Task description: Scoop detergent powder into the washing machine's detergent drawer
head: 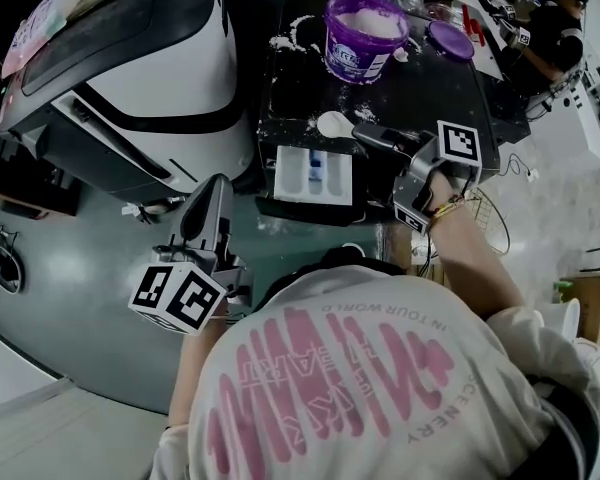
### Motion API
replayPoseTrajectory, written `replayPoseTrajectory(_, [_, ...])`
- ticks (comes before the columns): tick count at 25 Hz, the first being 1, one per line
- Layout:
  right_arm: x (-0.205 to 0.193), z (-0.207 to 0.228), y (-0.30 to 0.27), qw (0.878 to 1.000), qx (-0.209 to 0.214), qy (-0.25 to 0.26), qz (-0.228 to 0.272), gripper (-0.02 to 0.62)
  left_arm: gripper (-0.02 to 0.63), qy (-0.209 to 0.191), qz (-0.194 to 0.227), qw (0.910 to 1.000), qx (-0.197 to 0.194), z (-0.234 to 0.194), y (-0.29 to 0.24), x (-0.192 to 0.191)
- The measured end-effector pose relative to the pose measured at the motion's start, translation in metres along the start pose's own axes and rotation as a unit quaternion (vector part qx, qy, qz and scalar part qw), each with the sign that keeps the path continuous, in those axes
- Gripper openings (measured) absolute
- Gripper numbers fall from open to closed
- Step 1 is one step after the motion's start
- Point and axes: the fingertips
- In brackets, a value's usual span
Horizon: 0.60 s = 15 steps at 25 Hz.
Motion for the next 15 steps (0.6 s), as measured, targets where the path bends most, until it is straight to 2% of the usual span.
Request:
replayPoseTrajectory(8, [-0.008, 0.018, 0.001, 1.0, -0.017, -0.01, -0.022, 0.006, 0.003, 0.004, -0.013, 0.9999, 0.007, 0.003, -0.002, -0.011])
replayPoseTrajectory(15, [-0.012, 0.033, 0.0, 0.998, -0.034, -0.014, -0.054, 0.006, 0.003, 0.009, -0.013, 0.9993, 0.034, 0.005, 0.001, -0.02])
Point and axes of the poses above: the fingertips, and each gripper's own axes: y backward along the fingers, z to its right, x out of its top, and after that the axes turned 3 degrees about -x, right-handed
